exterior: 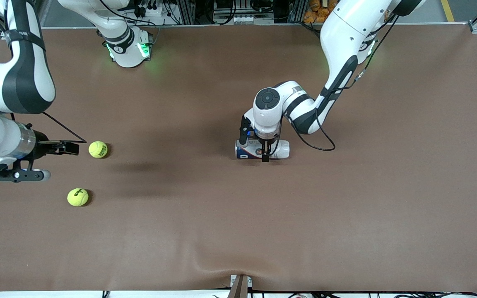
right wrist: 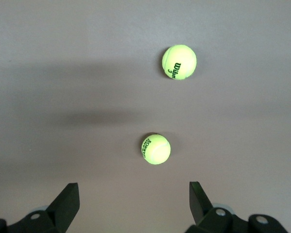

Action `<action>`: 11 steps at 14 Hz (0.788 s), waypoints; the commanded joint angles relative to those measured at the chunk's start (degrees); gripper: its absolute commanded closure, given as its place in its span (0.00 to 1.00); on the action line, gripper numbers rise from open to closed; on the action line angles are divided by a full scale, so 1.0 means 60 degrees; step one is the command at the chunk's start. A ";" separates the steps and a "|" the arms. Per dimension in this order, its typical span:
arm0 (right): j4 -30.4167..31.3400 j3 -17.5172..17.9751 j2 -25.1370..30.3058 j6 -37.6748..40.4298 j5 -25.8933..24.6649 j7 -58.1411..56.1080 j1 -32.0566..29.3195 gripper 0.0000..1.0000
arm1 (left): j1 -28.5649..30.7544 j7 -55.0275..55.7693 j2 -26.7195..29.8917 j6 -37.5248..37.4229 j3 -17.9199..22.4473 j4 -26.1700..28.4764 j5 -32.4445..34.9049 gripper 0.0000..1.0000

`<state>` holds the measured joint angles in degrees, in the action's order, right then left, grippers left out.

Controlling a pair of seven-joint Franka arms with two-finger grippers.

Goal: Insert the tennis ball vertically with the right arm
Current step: 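Hold the can with the left gripper while the right gripper reaches a ball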

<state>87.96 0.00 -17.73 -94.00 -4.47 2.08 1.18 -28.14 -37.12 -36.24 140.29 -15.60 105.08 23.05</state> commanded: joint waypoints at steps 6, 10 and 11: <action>0.1084 0.0000 -0.0546 -0.0620 -0.0163 0.0502 -0.0387 0.00 | 0.0311 0.0239 0.0355 0.0303 -0.0388 -0.0621 -0.0717 0.49; 0.2271 0.0000 -0.0473 -0.1456 -0.0032 0.1073 -0.0373 0.00 | 0.0354 0.0166 0.0473 0.1591 -0.0681 -0.0842 -0.2184 0.49; 0.2476 0.0000 -0.0473 -0.1646 0.0085 0.1104 -0.0402 0.00 | 0.0369 0.0137 0.0458 0.1869 -0.0783 -0.0973 -0.2462 0.49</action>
<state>99.37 -0.61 -21.96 -101.72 -4.39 6.80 -0.60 -26.56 -36.53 -34.18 148.80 -19.42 99.68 11.34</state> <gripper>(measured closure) 0.000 0.489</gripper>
